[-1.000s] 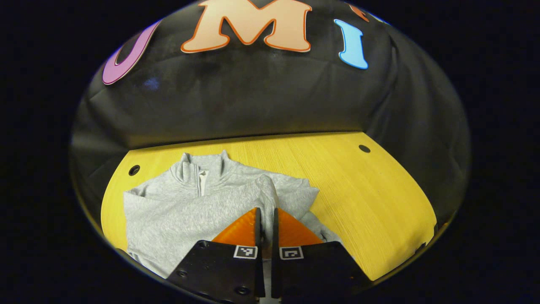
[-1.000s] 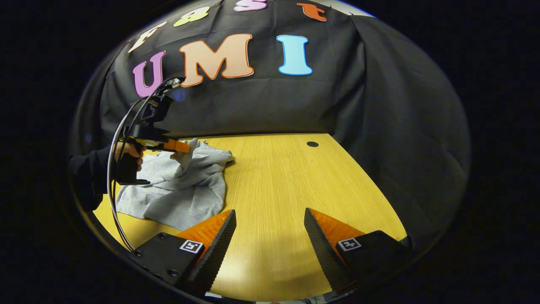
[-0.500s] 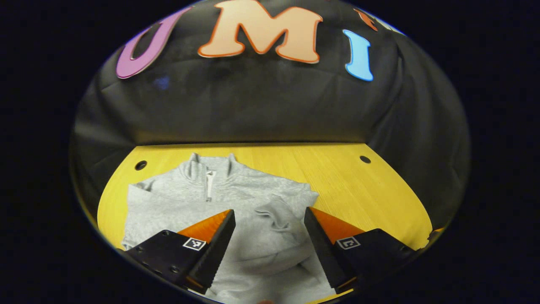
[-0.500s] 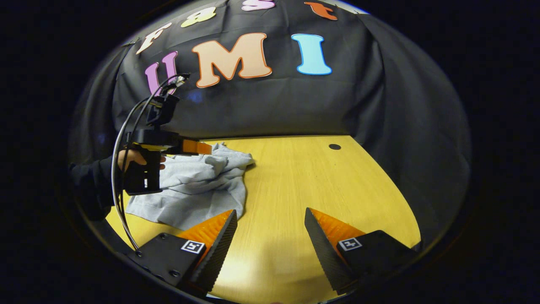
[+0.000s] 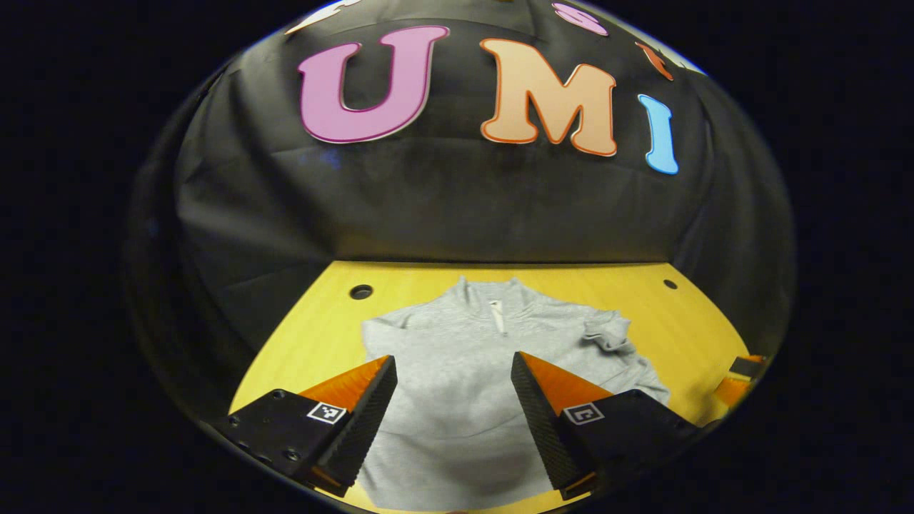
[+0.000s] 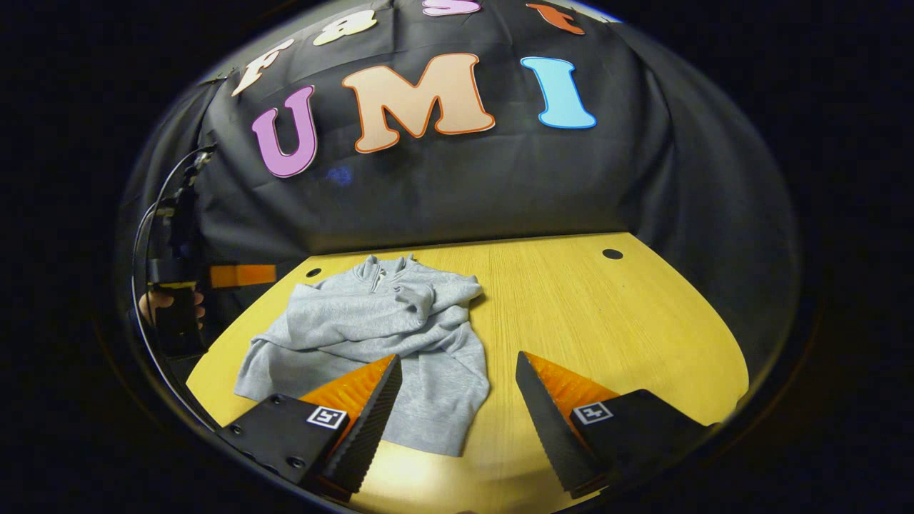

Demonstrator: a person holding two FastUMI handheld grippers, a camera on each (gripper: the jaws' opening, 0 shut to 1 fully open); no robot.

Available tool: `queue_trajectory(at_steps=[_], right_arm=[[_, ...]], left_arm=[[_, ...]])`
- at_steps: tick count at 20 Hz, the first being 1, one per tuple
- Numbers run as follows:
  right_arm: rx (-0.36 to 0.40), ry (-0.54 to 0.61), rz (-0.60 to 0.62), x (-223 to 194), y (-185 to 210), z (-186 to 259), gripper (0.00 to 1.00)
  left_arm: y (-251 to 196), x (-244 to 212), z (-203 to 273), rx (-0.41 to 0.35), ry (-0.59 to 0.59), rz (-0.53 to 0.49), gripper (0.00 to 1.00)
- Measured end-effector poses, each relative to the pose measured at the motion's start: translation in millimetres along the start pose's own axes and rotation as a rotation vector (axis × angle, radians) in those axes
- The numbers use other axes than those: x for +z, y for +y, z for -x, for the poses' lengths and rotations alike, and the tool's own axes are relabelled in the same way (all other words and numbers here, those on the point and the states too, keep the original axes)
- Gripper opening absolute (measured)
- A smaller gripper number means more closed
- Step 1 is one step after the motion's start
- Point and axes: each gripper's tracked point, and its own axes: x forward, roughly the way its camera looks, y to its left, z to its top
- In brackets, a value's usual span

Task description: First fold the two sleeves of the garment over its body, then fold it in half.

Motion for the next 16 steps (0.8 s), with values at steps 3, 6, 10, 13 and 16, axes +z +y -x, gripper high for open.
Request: queue_trajectory(at_steps=[3,6,10,13,16], right_arm=[[-0.016,0.016,-0.010,-2.7,11.7,-8.7,0.99],[-0.034,0.038,0.010,-7.9,17.5,-14.4,0.96],[-0.044,0.081,0.055,-21.7,23.4,-19.2,0.96],[-0.045,0.127,0.067,-36.4,25.5,-22.7,0.96],[-0.060,0.165,0.110,-50.5,22.7,-27.2,0.99]], left_arm=[[35.3,-25.7,15.6,0.013,0.049,0.052,0.95],[58.4,-54.1,26.6,0.033,0.086,0.114,0.95],[77.3,-100.5,37.7,0.054,0.177,0.124,0.95],[72.7,-139.0,43.6,0.026,0.253,0.126,0.95],[67.1,-171.6,48.5,0.012,0.315,0.134,0.95]])
